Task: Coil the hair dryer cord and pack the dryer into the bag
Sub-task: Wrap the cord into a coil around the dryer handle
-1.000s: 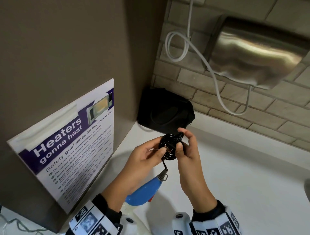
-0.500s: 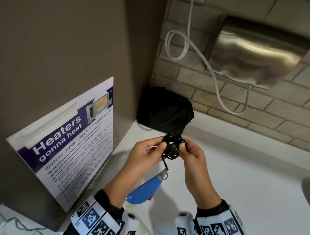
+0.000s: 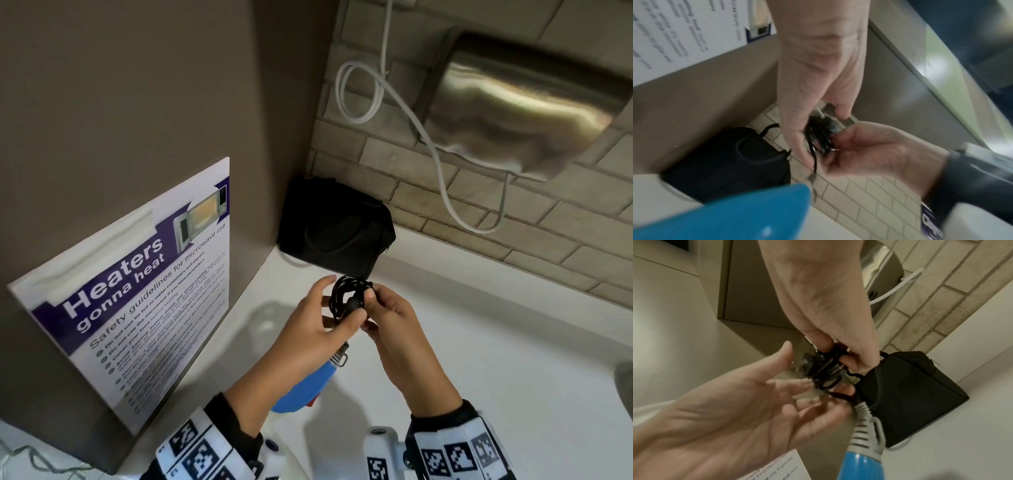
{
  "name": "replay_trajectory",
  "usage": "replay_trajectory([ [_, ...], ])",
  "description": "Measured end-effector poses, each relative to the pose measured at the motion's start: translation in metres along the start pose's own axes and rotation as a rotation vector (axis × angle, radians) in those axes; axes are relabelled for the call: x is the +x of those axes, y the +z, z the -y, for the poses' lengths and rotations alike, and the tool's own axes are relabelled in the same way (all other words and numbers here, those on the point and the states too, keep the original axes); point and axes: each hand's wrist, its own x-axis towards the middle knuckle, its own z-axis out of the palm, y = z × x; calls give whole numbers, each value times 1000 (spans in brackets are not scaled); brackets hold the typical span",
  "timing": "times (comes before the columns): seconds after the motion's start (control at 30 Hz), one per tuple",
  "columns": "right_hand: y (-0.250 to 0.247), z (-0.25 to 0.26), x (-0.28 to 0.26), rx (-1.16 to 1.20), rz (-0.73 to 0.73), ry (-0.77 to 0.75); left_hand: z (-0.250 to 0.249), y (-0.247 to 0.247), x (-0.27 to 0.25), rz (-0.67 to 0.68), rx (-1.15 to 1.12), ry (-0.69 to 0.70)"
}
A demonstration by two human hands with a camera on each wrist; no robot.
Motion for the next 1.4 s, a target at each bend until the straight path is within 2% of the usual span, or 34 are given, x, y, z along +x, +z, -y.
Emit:
replay_trajectory([
  [0.07, -2, 1, -1, 61, 4, 30, 2, 5, -1, -190, -14, 67],
  [0.13, -4, 3, -3, 96, 16, 45, 4, 8, -2, -281, 18, 149],
  [0.33, -8, 10, -8, 61, 138, 56, 6, 9, -2, -279, 168, 276],
  [0.43, -7, 12, -7, 8, 64, 12, 4, 9, -2, -247, 203, 301],
  [0.63, -8, 5, 3, 35, -88, -24, 1, 5, -2, -120, 88, 230],
  [0.87, -17, 3, 4, 212, -32, 30, 9, -5, -2, -60, 50, 182],
  [1.0, -30, 4, 5, 162, 11, 59, 21, -12, 5, -19, 36, 74],
  [1.1, -44, 1, 7, 190, -5, 88, 39, -26, 9, 62, 184, -59],
  [1.27, -59, -11, 14, 256, -73, 169, 54, -51, 4, 346, 716, -338],
  [1.33, -63, -17, 15, 262, -77, 190, 54, -54, 1, 436, 810, -364],
  [1.4, -68, -23, 17, 255, -84, 216, 55, -52, 1, 432, 818, -366],
])
